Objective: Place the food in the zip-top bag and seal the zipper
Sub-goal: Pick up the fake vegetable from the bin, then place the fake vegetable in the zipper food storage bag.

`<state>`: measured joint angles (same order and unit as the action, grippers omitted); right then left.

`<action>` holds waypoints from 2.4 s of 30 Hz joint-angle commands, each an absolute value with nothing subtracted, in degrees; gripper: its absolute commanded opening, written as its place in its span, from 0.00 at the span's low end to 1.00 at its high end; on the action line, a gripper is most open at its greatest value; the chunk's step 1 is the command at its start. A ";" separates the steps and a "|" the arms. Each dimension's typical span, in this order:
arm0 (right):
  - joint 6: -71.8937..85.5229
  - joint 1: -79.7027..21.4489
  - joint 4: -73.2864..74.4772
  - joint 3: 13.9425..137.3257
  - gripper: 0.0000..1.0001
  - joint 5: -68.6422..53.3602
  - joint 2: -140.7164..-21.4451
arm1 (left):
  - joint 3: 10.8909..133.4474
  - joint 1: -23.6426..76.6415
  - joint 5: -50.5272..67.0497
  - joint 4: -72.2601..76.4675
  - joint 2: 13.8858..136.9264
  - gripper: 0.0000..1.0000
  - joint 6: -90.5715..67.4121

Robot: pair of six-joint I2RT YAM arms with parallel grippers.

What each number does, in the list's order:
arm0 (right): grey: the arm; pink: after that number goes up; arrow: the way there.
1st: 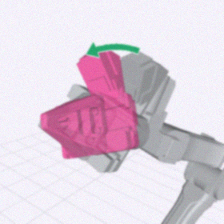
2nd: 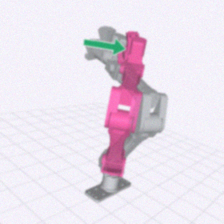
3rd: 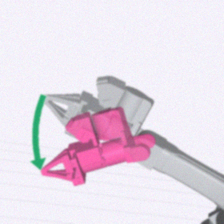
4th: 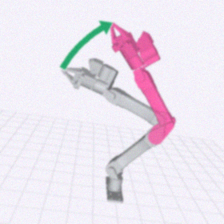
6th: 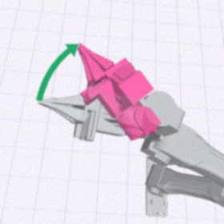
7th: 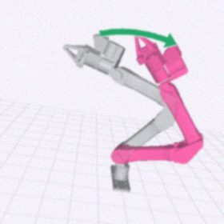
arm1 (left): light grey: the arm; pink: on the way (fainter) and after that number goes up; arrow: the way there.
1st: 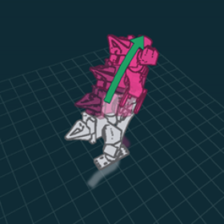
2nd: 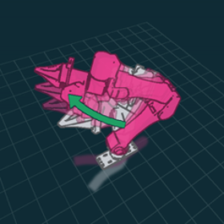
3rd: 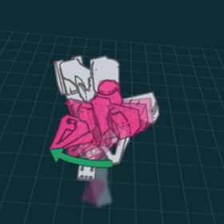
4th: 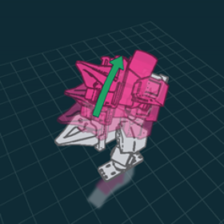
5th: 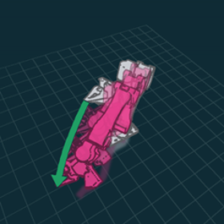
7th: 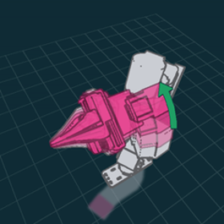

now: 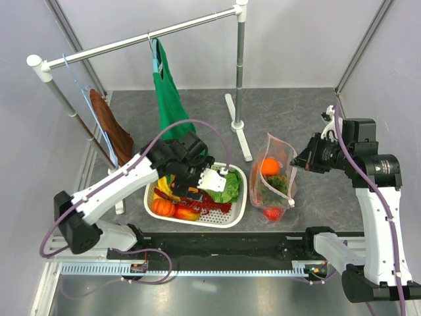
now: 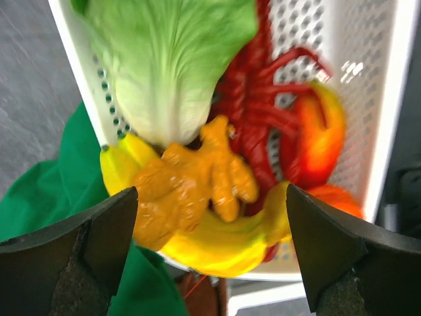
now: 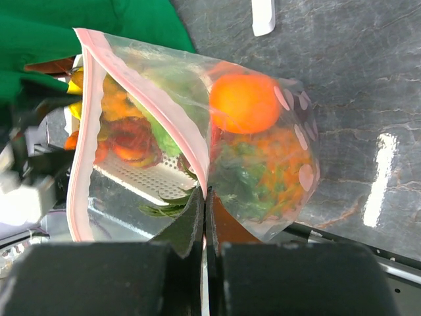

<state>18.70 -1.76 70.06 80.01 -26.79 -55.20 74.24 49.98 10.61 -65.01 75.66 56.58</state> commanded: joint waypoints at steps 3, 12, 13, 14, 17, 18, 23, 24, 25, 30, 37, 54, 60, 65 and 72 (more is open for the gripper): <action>19.07 -1.58 68.47 79.28 0.00 -28.30 -54.14 | 83.22 44.39 8.34 -68.37 86.73 0.97 68.29; 18.90 -1.58 68.47 79.19 0.00 -28.74 -54.23 | 86.66 38.50 8.08 -73.03 93.07 0.93 73.48; 18.81 -1.58 68.55 79.28 0.00 -28.74 -54.14 | 86.66 37.97 8.26 -73.65 93.16 0.91 73.65; 18.63 -1.58 68.55 79.19 0.00 -28.83 -53.97 | 86.66 37.97 8.70 -74.44 93.16 0.90 73.74; 18.46 -1.58 68.55 79.10 0.00 -29.00 -53.79 | 86.31 38.14 9.93 -75.41 92.37 0.85 73.30; 18.46 -1.67 68.47 79.10 0.00 -29.09 -53.88 | 86.31 38.14 10.11 -76.37 92.29 0.81 73.04; 18.54 -1.58 68.29 79.10 0.00 -29.36 -53.96 | 86.13 38.23 10.37 -78.66 90.88 0.71 72.42; 18.63 -1.58 68.12 79.10 0.00 -29.36 -53.96 | 86.13 38.23 10.98 -78.66 90.53 0.70 72.25; 18.55 -1.58 68.12 79.01 0.00 -29.44 -53.88 | 86.13 38.41 10.99 -78.75 90.09 0.69 72.16; 18.90 -1.58 67.85 78.66 0.00 -29.53 -53.88 | 86.31 39.29 11.60 -78.84 88.16 0.62 71.19; 18.81 -1.58 68.03 78.92 0.00 -29.53 -53.79 | 86.49 41.48 12.74 -78.92 87.36 0.47 69.79; 18.54 -1.50 68.03 78.58 0.00 -29.71 -53.79 | 92.45 52.80 18.98 -84.37 82.62 0.06 58.54; 18.63 -1.58 67.85 77.52 0.00 -30.06 -53.35 | 105.71 58.08 24.16 -88.15 83.14 0.02 52.39; 18.02 -1.50 67.76 76.64 0.00 -31.64 -53.00 | 122.05 62.57 29.52 -86.93 85.51 0.02 50.02; 16.70 -1.67 67.76 75.58 0.00 -34.62 -53.35 | 125.53 66.17 33.75 -68.84 82.45 0.02 55.53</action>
